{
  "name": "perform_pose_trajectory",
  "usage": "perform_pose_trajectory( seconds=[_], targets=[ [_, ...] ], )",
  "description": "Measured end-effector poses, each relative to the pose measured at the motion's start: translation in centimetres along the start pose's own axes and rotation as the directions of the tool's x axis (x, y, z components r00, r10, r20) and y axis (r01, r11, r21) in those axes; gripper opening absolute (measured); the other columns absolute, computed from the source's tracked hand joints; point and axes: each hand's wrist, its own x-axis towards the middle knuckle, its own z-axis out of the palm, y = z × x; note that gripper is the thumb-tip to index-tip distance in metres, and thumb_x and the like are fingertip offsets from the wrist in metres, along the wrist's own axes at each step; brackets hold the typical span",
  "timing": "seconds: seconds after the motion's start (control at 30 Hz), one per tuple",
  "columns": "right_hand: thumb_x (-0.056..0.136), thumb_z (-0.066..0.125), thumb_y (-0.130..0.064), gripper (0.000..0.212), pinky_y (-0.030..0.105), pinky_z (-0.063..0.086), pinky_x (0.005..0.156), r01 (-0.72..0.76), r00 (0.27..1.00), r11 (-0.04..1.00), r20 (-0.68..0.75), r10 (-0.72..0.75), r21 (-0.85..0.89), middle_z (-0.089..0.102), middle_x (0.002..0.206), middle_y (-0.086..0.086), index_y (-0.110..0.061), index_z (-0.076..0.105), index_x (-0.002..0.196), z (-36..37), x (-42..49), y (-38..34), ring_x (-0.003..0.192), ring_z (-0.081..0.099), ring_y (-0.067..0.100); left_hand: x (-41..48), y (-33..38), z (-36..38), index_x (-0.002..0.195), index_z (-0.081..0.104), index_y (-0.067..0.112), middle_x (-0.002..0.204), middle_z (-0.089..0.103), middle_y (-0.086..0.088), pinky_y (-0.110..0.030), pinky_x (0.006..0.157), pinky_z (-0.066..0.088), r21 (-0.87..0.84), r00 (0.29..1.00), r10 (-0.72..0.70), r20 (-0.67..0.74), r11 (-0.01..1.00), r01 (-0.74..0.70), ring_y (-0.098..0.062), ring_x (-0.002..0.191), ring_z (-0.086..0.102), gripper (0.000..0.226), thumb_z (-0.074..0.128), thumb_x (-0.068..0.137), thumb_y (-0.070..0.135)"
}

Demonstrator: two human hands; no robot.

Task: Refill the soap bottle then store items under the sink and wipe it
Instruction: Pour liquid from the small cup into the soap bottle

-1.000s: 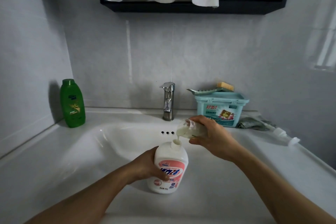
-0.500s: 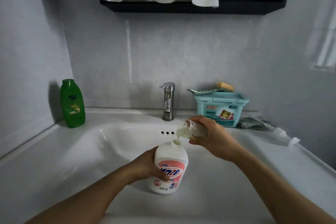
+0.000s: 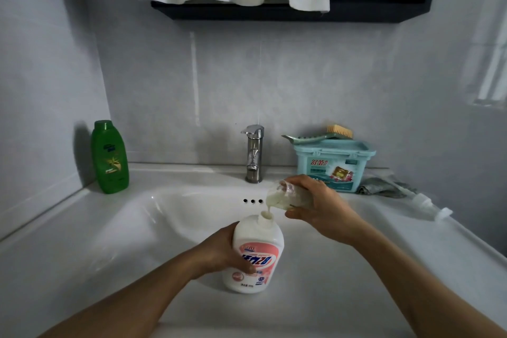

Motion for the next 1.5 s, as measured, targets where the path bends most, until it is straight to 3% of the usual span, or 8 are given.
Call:
perform_pose_trajectory(
  seconds=[0.27,0.37,0.57,0.8,1.0,1.13,1.4,1.5],
  targets=[
    [0.076,0.075,-0.025,0.054,0.016,0.042,0.078,-0.004,1.0,1.0,0.002,0.004,-0.003,0.048,0.108,-0.013,-0.031,0.048,0.122,0.08,0.09,0.08,0.098,0.049,0.007,0.08,-0.02,-0.08,0.119,0.057,0.029,0.107,0.072,0.007,-0.035,0.093,0.054,0.015,1.0,-0.012,-0.003,1.0,0.012,-0.01,0.102,0.066,0.068,0.087,0.061,0.008],
    [0.076,0.075,-0.024,0.053,0.021,0.045,0.083,-0.006,1.0,1.0,0.005,0.006,0.003,0.049,0.11,-0.011,-0.031,0.048,0.121,0.06,0.08,0.07,0.099,0.049,0.008,-0.03,0.05,-0.07,0.117,0.056,0.03,0.106,0.072,0.008,-0.031,0.09,0.054,0.017,1.0,-0.007,0.004,1.0,0.007,-0.009,0.101,0.066,0.066,0.086,0.063,0.006],
    [0.077,0.074,-0.024,0.053,0.015,0.04,0.077,-0.002,1.0,1.0,0.006,0.002,0.0,0.048,0.108,-0.012,-0.03,0.047,0.123,0.04,-0.04,0.04,0.097,0.048,0.007,0.01,0.04,-0.07,0.116,0.057,0.03,0.106,0.072,0.007,-0.035,0.093,0.054,0.006,1.0,-0.003,-0.001,1.0,0.003,-0.01,0.102,0.067,0.067,0.086,0.061,0.005],
    [0.077,0.074,-0.025,0.053,0.018,0.041,0.081,-0.01,1.0,1.0,0.011,0.01,-0.004,0.047,0.108,-0.014,-0.031,0.047,0.123,0.0,-0.03,0.02,0.099,0.048,0.008,-0.06,0.07,-0.03,0.119,0.055,0.03,0.107,0.072,0.008,-0.029,0.088,0.054,0.007,1.0,-0.009,0.006,1.0,0.009,-0.008,0.101,0.066,0.069,0.086,0.063,0.005],
    [0.077,0.074,-0.025,0.053,0.02,0.043,0.083,-0.013,1.0,1.0,0.01,0.013,-0.006,0.047,0.108,-0.013,-0.031,0.047,0.123,0.02,-0.02,-0.01,0.1,0.048,0.008,0.06,-0.04,-0.05,0.12,0.055,0.029,0.108,0.072,0.007,-0.032,0.09,0.054,0.011,1.0,-0.02,0.006,1.0,0.02,-0.009,0.102,0.066,0.07,0.087,0.062,0.007],
    [0.077,0.074,-0.025,0.053,0.021,0.044,0.084,-0.017,1.0,1.0,0.01,0.017,-0.004,0.048,0.109,-0.012,-0.032,0.047,0.122,0.02,0.05,0.08,0.1,0.048,0.008,-0.01,0.04,-0.02,0.117,0.056,0.03,0.106,0.071,0.009,-0.024,0.084,0.054,0.008,1.0,-0.016,0.004,1.0,0.016,-0.006,0.1,0.066,0.067,0.086,0.063,0.005],
    [0.076,0.074,-0.025,0.052,0.017,0.041,0.079,-0.002,1.0,1.0,0.002,0.002,-0.011,0.049,0.108,-0.012,-0.031,0.048,0.121,0.02,0.02,0.08,0.098,0.048,0.008,0.1,-0.12,-0.01,0.115,0.057,0.03,0.105,0.072,0.008,-0.034,0.091,0.055,0.006,1.0,-0.007,-0.01,1.0,0.007,-0.009,0.1,0.067,0.067,0.087,0.06,0.007],
    [0.076,0.075,-0.025,0.053,0.018,0.041,0.08,0.0,1.0,1.0,-0.002,0.0,-0.015,0.049,0.108,-0.013,-0.031,0.048,0.121,0.09,0.05,0.15,0.099,0.048,0.008,0.1,-0.11,-0.02,0.115,0.057,0.03,0.105,0.072,0.009,-0.031,0.089,0.055,0.014,1.0,-0.008,-0.01,1.0,0.008,-0.008,0.1,0.067,0.066,0.088,0.061,0.008]
  ],
)
